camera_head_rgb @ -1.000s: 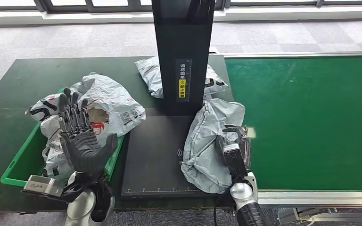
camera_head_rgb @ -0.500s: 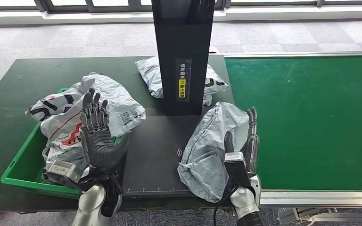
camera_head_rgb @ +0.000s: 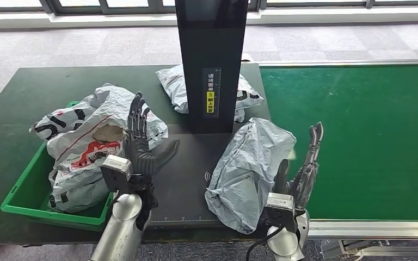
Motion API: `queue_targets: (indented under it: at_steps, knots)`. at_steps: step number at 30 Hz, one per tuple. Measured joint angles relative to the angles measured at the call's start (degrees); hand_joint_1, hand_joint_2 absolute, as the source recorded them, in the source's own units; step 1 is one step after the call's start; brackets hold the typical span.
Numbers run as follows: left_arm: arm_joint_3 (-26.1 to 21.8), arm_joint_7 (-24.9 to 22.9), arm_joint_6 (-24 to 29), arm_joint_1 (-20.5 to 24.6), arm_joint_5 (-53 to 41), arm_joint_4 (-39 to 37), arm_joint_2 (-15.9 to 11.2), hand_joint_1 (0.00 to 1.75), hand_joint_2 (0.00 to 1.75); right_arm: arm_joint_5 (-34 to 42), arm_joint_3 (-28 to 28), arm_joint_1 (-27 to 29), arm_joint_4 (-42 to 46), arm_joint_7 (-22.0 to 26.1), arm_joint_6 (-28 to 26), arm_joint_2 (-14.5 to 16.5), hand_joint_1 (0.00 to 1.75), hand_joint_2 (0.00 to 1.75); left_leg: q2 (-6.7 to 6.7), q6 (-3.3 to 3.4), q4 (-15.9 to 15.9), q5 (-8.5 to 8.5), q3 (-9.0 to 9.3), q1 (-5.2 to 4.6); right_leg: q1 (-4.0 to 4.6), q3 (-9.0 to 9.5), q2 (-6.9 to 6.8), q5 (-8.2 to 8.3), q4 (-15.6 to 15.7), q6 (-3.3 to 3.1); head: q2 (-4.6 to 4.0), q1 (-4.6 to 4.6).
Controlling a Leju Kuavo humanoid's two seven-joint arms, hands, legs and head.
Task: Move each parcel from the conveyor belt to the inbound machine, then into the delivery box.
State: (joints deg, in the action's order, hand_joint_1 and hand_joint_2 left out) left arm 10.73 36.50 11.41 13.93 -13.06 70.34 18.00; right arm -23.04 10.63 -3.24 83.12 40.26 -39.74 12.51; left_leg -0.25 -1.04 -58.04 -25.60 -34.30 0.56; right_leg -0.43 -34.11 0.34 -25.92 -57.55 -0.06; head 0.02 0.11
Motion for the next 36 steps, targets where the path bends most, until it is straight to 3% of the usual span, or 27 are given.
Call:
queue_targets:
  at_steps: [2,6,11,15,19,28,36]
  knots:
    - [0.0,-0.1,0.5,0.9,-1.2,-1.5,0.2,0.00,1.75,-0.2,0.1,0.0,0.4,0.0,0.0,0.0,0.00,1.75,0.00,0.00,0.0,0.00,0.01,0.00,0.00,0.00,0.00,0.00,0.0,0.00,0.00,0.00]
    - [0.6,-1.1,0.3,2.5,-5.8,-4.1,0.6,0.00,1.75,-4.8,-0.3,0.8,2.9,0.0,-0.2,0.4,0.00,1.75,-0.04,0.02,0.0,0.01,-0.01,-0.01,-0.02,-0.04,-0.03,0.01,0.0,0.00,0.00,0.00]
    - [5.0,-5.5,-1.4,6.2,-16.6,-11.1,1.6,0.00,1.75,-19.0,-6.9,1.9,16.7,0.0,-0.4,3.8,0.00,1.75,-0.15,0.04,-0.1,0.02,-0.08,-0.02,-0.07,-0.03,-0.13,0.00,0.0,0.01,0.00,0.01]
    - [10.2,-9.4,-0.6,8.7,-19.7,-18.3,2.4,0.00,1.75,-20.1,-13.8,1.9,29.2,-0.2,-0.5,4.4,0.00,1.75,-0.11,0.16,-0.1,-0.05,-0.10,-0.04,-0.19,-0.02,-0.10,0.02,0.0,0.07,0.00,0.02]
    - [15.2,-11.1,-0.3,10.2,-19.5,-23.6,2.9,0.00,1.75,-20.2,-17.5,1.8,36.0,-0.2,-0.4,4.6,0.00,1.75,-0.08,0.19,-0.1,-0.07,-0.10,-0.07,-0.21,-0.03,-0.08,0.03,0.0,0.10,0.00,0.01]
    - [26.0,-15.1,0.7,12.2,-17.4,-30.6,3.3,0.00,1.75,-20.2,-22.1,0.6,39.7,-0.2,-0.3,4.7,0.00,1.75,-0.08,0.18,-0.1,-0.06,-0.09,-0.07,-0.18,-0.02,-0.09,0.03,0.0,0.10,0.00,0.01]
    - [29.4,-17.2,2.0,12.8,-18.1,-32.8,3.4,0.00,1.75,-20.2,-23.5,0.3,39.9,-0.2,-0.3,4.7,0.00,1.75,-0.08,0.18,-0.1,-0.06,-0.09,-0.07,-0.18,-0.02,-0.09,0.03,0.0,0.10,0.00,0.02]
